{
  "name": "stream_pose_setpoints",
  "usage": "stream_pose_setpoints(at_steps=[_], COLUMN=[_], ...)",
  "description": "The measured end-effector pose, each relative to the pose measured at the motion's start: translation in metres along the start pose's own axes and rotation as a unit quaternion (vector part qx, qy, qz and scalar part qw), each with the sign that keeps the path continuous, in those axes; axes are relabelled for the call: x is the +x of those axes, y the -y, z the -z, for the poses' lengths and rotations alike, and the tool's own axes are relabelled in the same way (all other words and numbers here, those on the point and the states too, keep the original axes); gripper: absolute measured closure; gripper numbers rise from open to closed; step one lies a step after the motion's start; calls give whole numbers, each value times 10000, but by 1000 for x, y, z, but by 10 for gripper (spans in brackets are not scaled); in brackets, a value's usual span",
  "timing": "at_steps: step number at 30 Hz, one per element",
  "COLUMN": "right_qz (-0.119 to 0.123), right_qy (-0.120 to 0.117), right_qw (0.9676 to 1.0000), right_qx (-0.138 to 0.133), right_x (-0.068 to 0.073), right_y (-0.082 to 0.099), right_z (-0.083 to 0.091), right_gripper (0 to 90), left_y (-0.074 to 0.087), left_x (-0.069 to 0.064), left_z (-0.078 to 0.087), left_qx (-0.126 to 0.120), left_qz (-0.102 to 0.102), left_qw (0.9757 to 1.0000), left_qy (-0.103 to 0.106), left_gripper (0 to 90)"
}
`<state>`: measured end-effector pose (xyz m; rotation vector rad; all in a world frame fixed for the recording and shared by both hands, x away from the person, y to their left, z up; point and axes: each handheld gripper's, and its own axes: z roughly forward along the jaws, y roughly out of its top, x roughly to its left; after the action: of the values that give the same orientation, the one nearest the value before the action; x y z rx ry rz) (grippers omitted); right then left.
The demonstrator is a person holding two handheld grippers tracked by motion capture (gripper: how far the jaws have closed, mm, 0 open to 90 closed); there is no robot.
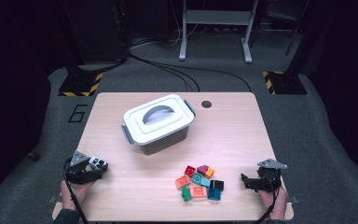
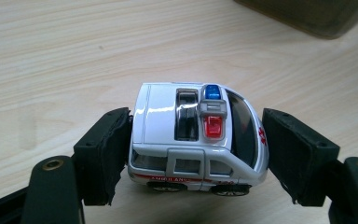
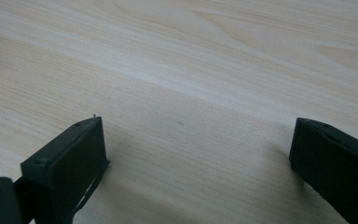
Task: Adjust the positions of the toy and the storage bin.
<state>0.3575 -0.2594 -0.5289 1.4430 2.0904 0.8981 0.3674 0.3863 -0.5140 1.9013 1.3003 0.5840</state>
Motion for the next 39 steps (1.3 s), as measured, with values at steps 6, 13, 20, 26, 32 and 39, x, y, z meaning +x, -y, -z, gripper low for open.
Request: stream_pose_setpoints(at_steps=[6, 13, 20, 26, 32, 39], right_qz=[-8, -9, -9, -10, -10, -9], right_qy=[7, 5, 5, 5, 5, 4], right_qw=[10000, 10000, 10000, 10000, 10000, 10000], right_qx=[-2, -1, -2, -2, -2, -4], right_x=[0, 0, 0, 0, 0, 0], right_y=[0, 0, 0, 0, 0, 0], right_z=[0, 0, 0, 0, 0, 0], right_gripper=[30, 30, 30, 30, 30, 31], left_y=[-3, -4, 0, 3, 2, 1], left_x=[14, 22, 24, 25, 20, 18], left_z=[-6, -8, -13, -14, -16, -10], left_qx=[102, 211, 295, 315, 365, 362], left_qz=[115, 127, 173, 143, 20, 1], left_qw=[9999, 9997, 9994, 9994, 9992, 9990], left_qy=[-9, 7, 41, -18, -142, -272], left_gripper=[260, 260, 260, 259, 255, 161])
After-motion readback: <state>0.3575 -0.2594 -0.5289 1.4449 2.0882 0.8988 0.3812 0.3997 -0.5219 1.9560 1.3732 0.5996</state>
